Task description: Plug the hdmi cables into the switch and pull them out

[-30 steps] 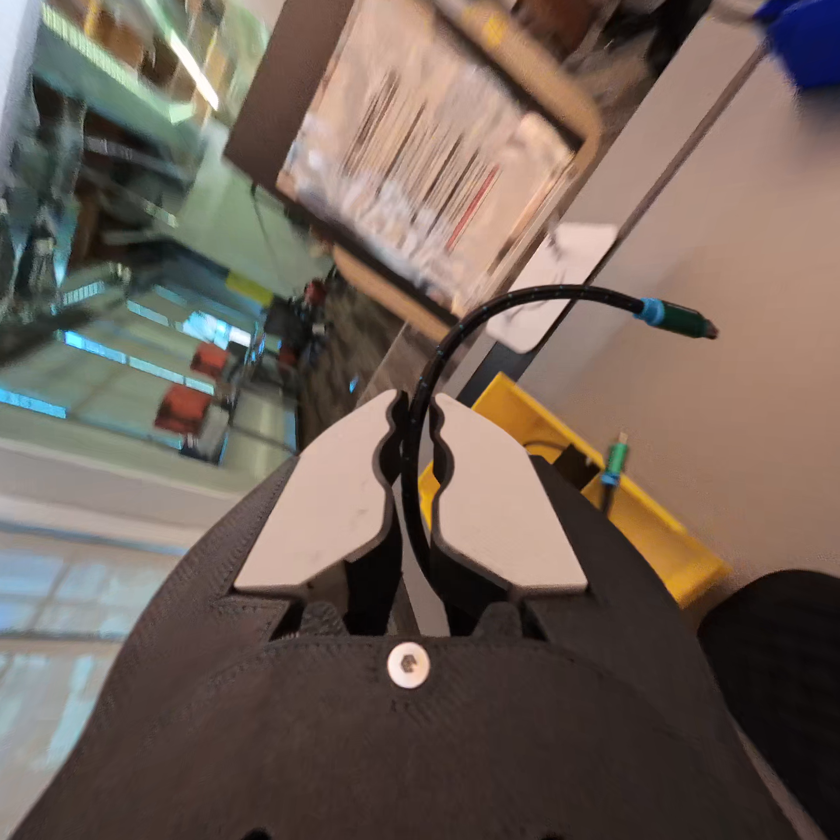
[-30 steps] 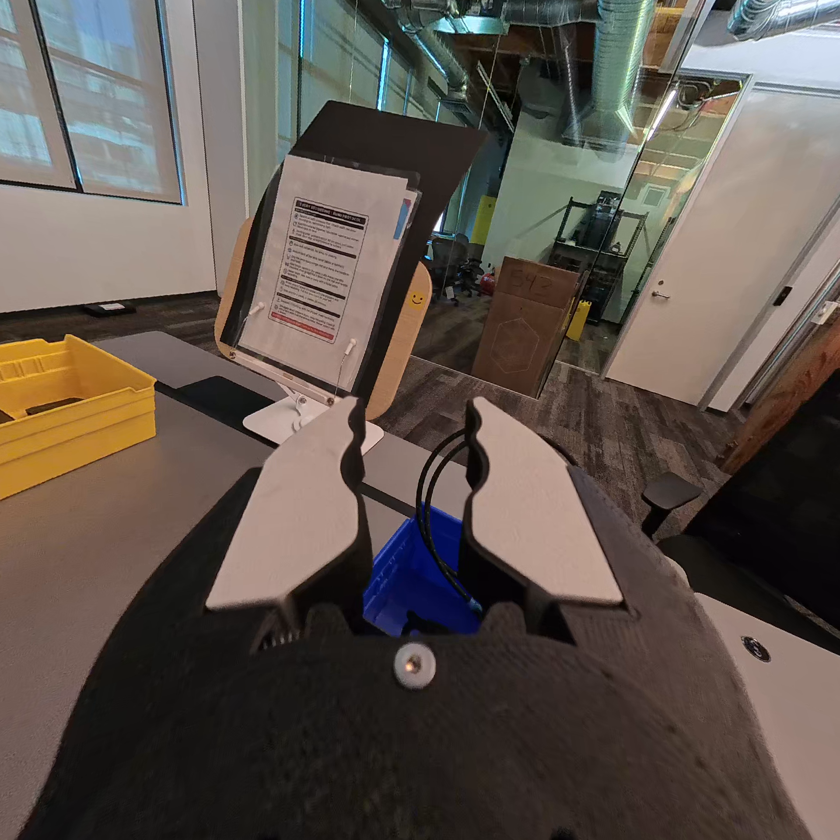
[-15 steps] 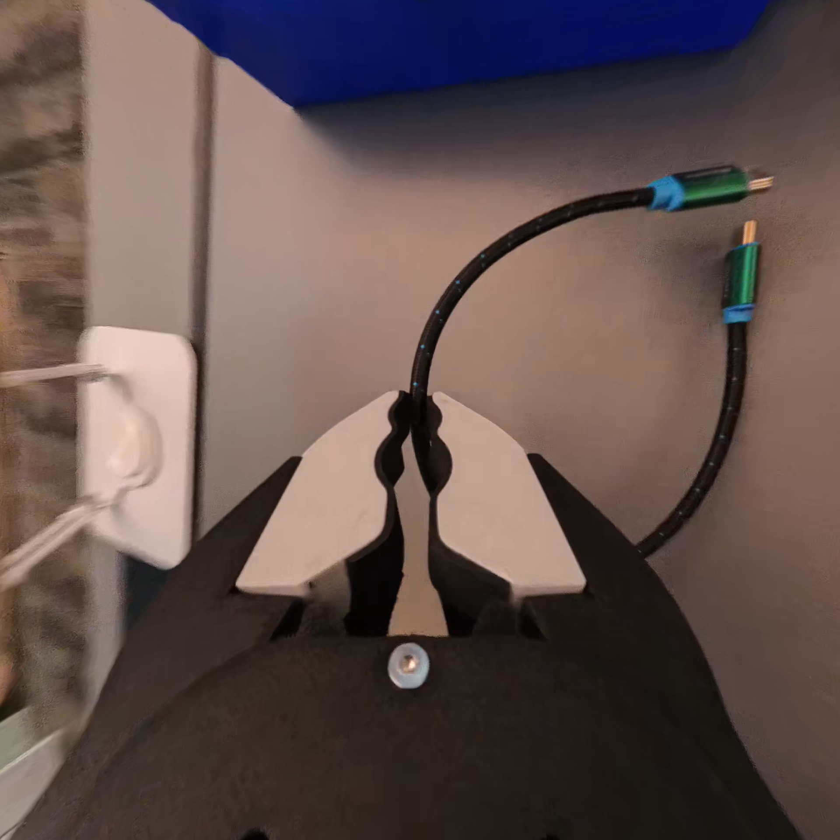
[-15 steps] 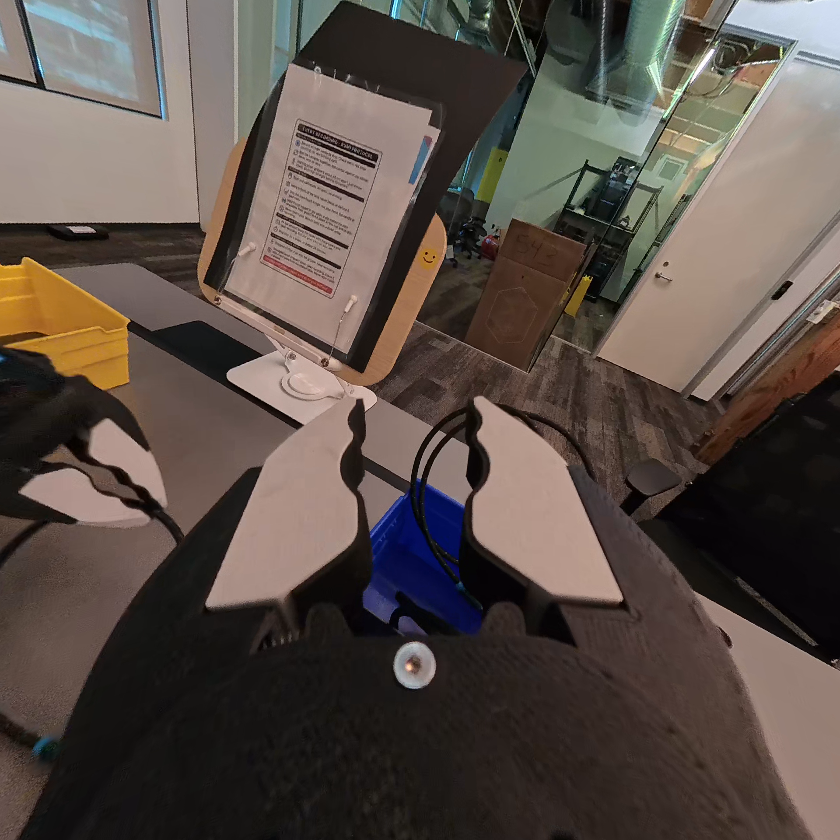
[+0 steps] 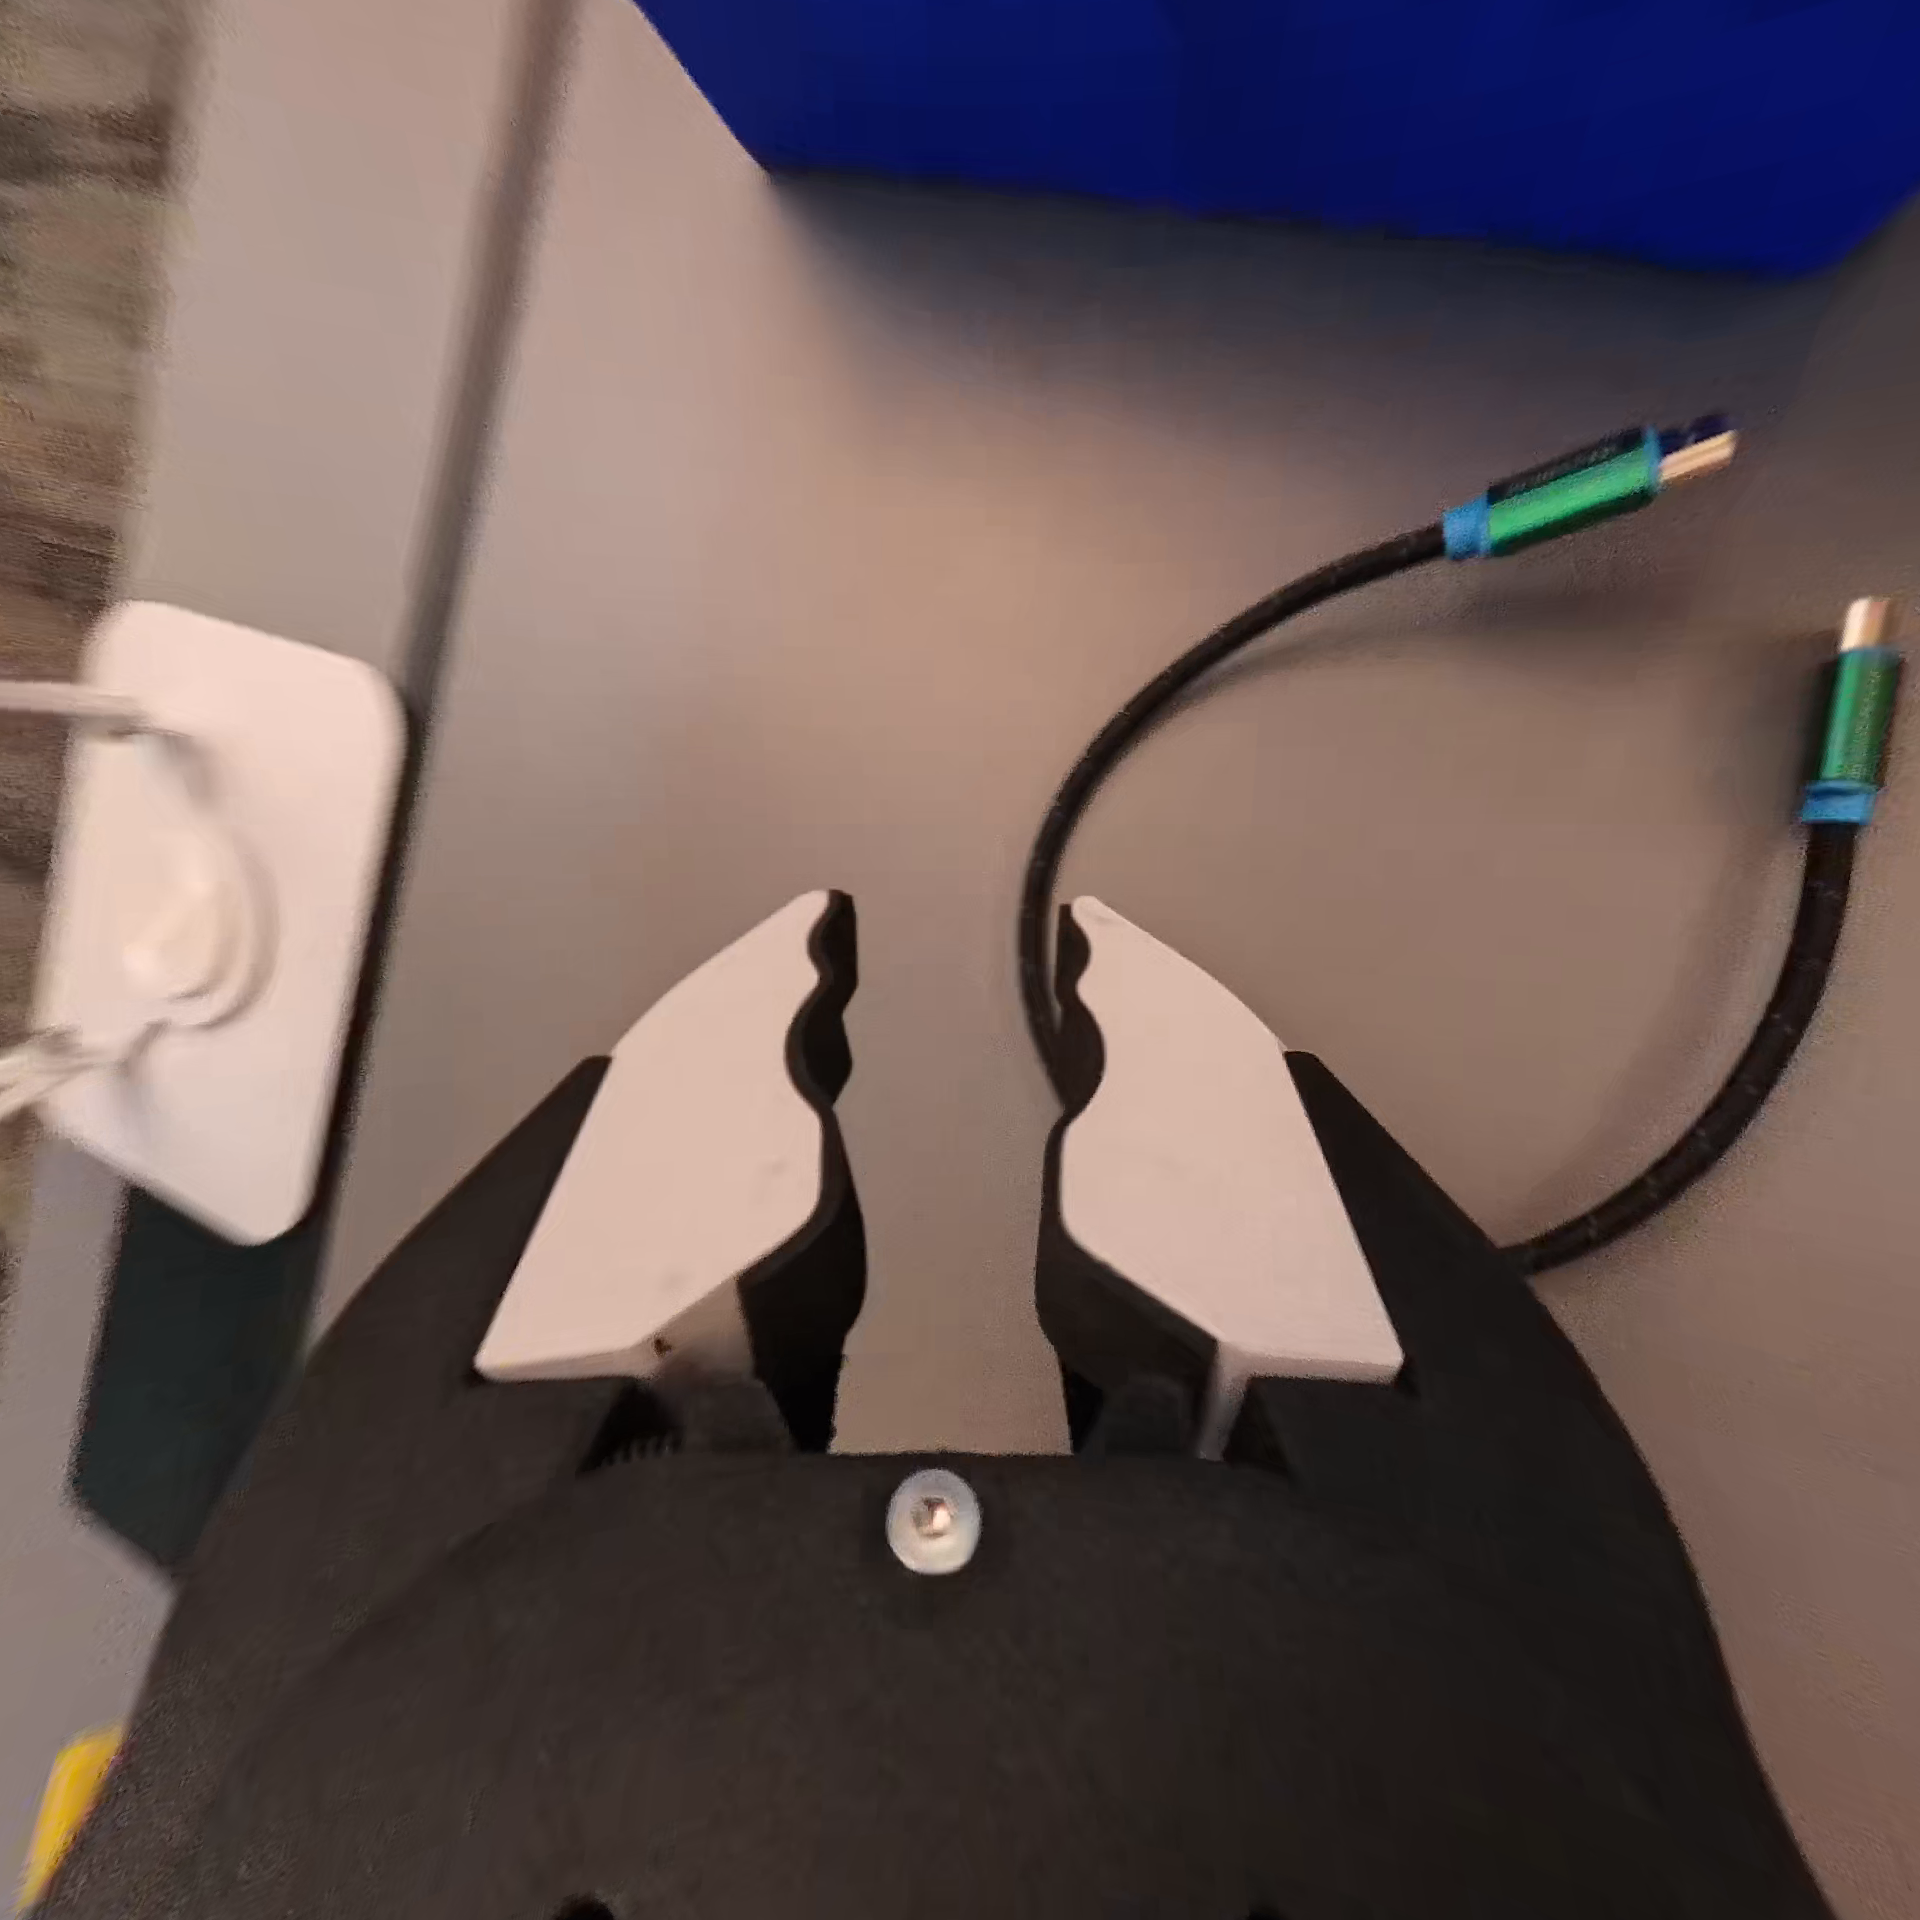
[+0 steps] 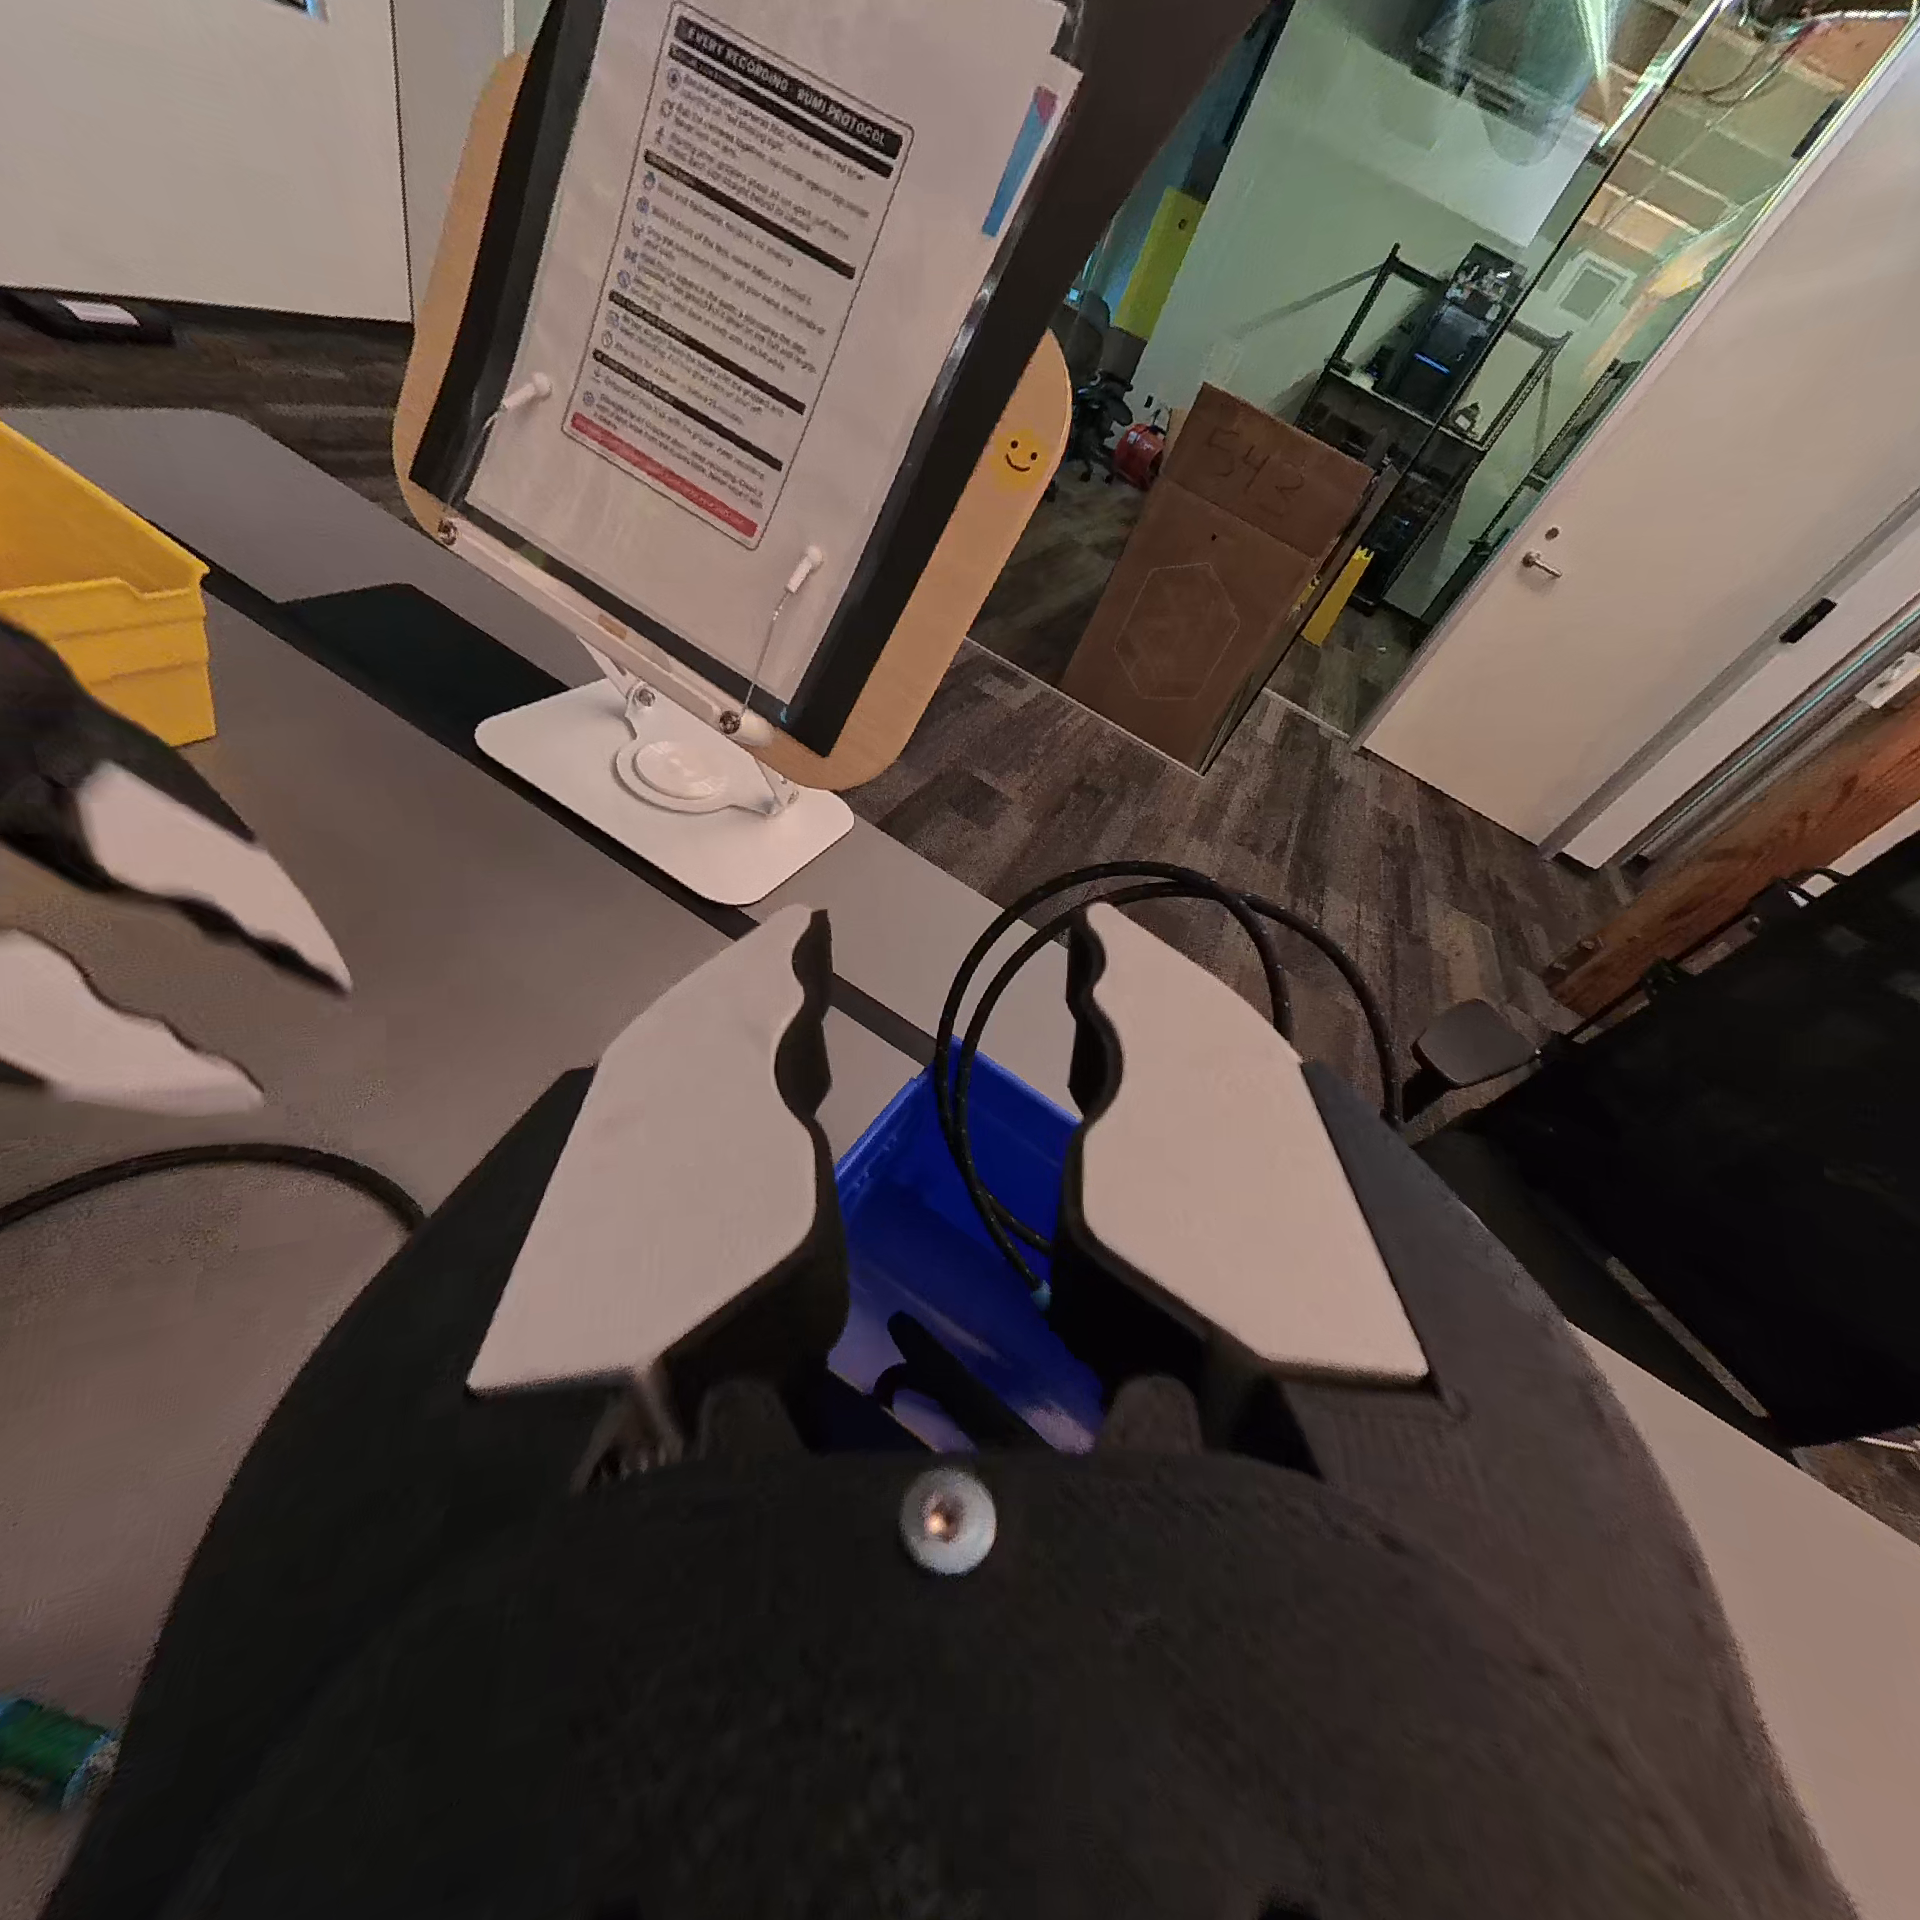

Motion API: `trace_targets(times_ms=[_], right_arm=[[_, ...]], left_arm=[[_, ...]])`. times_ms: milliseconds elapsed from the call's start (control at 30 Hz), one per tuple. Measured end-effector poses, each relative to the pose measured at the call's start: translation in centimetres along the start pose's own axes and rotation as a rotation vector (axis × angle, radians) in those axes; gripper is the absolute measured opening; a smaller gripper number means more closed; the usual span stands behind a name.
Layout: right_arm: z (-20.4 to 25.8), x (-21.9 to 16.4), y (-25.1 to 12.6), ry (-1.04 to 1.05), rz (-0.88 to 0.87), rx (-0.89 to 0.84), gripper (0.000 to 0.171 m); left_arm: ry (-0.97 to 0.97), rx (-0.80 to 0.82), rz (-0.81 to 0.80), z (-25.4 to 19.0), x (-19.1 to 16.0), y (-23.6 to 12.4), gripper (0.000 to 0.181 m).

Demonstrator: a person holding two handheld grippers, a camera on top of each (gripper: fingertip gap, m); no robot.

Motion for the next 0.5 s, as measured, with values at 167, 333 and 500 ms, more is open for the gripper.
trace_targets(times_ms=[167,333,500], right_arm=[[0.1,0.2,-0.3,0.014,-0.013,0.011,0.044],[0.7,0.4,-0.2,-0.009,-0.007,0.012,0.044],[1.4,0.2,0.2,-0.043,0.017,0.013,0.045]], left_arm=[[-0.176,0.350,-0.247,3.6,-2.4,-14.2,0.024],[-0.872,0.250,-0.326,7.4,-14.8,-19.6,0.052],[-1.159,0.146,-0.242,10.5,-22.5,-16.1,0.056]])
Point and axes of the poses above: each gripper's, where its closed fingertips meet, y out along the fingers, x out of its top, z = x × y across the jaws, the point moved 5 cm from there along -y, back along the fingers, and after that the axes turned 11 degrees about -x, right-handed, at the moved point
